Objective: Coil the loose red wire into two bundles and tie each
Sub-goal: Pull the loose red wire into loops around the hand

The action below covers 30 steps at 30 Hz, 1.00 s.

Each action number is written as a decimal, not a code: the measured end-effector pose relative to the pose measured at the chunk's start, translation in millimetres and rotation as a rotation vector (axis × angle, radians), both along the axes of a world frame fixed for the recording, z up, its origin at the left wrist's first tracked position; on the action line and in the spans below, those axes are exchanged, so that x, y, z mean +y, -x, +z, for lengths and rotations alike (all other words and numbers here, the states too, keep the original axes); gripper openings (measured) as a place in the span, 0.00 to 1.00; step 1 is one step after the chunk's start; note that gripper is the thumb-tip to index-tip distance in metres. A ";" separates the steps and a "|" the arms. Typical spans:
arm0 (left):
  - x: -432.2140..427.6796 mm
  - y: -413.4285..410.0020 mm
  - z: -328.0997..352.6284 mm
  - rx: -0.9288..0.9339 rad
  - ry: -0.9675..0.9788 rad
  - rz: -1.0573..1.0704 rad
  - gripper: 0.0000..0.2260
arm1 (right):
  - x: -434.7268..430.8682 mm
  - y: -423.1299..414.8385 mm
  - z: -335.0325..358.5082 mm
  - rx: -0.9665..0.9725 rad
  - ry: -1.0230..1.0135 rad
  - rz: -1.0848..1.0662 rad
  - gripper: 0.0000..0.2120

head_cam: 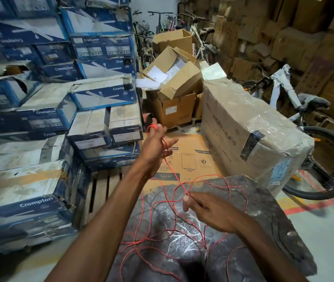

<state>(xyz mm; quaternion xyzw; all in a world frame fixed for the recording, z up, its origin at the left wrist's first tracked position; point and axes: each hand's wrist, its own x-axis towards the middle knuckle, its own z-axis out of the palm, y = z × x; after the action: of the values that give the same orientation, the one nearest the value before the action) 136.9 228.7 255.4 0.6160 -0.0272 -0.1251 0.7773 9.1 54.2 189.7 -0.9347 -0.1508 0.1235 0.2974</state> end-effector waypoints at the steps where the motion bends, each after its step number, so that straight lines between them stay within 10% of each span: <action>1: 0.1 0.4 -2.6 -0.029 -0.085 -0.001 0.25 | -0.7 1.6 4.9 -0.047 0.067 0.051 0.20; 6: -4.1 18.2 -16.1 -0.330 -0.736 -0.212 0.26 | -11.9 -10.4 48.6 -0.218 0.116 0.157 0.11; 11: 12.4 37.4 -18.9 -0.349 -1.009 -0.502 0.29 | -53.0 -37.8 87.3 -0.220 -0.261 0.024 0.06; 16: 26.8 54.4 4.1 -0.033 -0.716 -0.779 0.30 | -63.4 -58.5 83.5 -0.224 -0.537 -0.052 0.06; 20: 33.3 61.5 15.4 0.255 -0.077 -1.058 0.33 | -42.9 -73.5 65.2 -0.351 -0.662 -0.192 0.05; 26: 32.1 56.2 19.4 0.216 0.683 -0.941 0.27 | 2.4 -65.9 17.3 -0.291 -0.833 -0.216 0.13; 30: 22.5 44.6 21.8 0.216 0.849 -0.702 0.25 | 11.9 -57.2 -13.9 -0.209 -0.764 -0.246 0.13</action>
<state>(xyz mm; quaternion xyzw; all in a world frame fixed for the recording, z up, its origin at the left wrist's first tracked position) 92.4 251.2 277.1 0.1866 -0.1988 -0.4167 0.8672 66.3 66.1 175.8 -0.7755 -0.1021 -0.0732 0.6187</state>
